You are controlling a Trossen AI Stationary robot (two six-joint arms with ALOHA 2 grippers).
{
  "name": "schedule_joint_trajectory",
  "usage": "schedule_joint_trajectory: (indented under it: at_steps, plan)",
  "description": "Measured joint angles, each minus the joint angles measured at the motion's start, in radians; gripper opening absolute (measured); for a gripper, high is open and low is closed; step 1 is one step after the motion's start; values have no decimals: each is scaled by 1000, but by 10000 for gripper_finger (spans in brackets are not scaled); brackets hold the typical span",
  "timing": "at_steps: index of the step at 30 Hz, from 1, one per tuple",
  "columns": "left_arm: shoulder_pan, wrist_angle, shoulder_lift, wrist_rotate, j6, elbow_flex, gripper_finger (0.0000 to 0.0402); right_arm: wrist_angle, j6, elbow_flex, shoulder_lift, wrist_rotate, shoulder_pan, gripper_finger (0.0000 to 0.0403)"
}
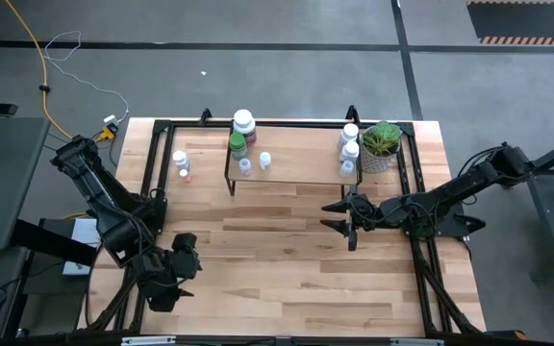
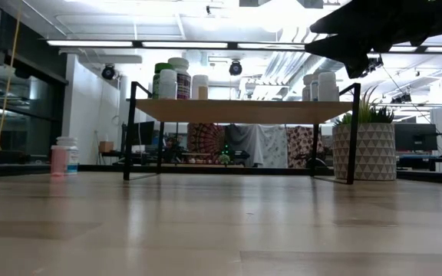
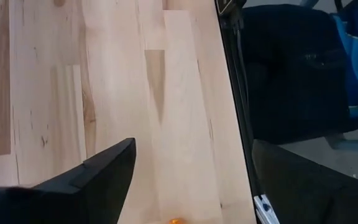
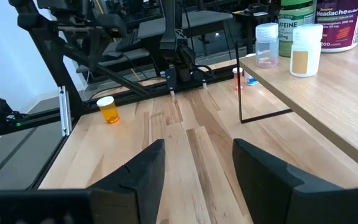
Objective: Pick and place medicine bottles onto shelf by color
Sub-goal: Put the orange pill bottle on the shelf
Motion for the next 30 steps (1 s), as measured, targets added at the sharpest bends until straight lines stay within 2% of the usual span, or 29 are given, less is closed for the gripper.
schedule_joint_trajectory:
  at_steps: [8,16,19,21,25,30]
  plan:
    - [0,13,0,22,-28,0,314,0,2,0,0,0,0,179]
    - [0,98,0,-75,-12,0,314,0,0,0,0,0,0,179]
    - [6,57,12,-105,-117,3,314,0,0,0,0,0,0,179]
    - [21,-24,39,-47,-201,2,314,0,0,0,0,0,0,179]
    - [16,-123,111,143,-323,2,314,0,-7,0,0,0,0,179]
    - [-79,-147,219,175,-369,1,314,-5,-7,0,0,0,0,179]
